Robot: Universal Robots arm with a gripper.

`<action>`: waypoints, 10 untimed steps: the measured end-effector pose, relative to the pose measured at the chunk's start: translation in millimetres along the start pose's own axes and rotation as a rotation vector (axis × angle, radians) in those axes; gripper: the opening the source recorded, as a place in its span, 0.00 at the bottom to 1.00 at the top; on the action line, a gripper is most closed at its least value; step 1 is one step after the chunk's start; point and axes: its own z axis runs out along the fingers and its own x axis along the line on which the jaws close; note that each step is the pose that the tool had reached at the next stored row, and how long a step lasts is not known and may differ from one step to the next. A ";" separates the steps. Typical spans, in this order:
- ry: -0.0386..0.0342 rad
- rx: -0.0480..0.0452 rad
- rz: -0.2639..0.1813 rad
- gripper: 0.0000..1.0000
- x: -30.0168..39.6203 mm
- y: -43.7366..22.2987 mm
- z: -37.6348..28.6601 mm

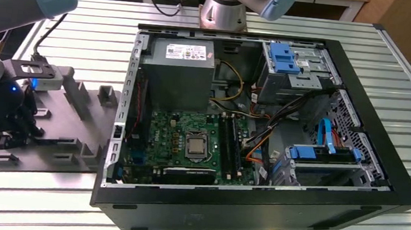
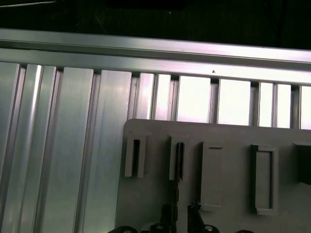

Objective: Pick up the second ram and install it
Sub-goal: 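Pick up the second ram and move it above second insertion slot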

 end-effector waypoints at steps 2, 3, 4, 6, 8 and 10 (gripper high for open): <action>0.0000 0.0000 0.000 0.26 0.0 0.1 0.0; 0.0000 0.0000 0.000 0.26 0.0 0.1 0.0; 0.0001 0.0000 0.000 0.19 0.0 0.2 0.0; 0.0000 0.0000 0.000 0.19 0.0 0.2 0.0; 0.0000 -0.0001 0.000 0.19 0.0 0.3 0.0; 0.0001 -0.0001 0.000 0.19 0.0 0.4 0.0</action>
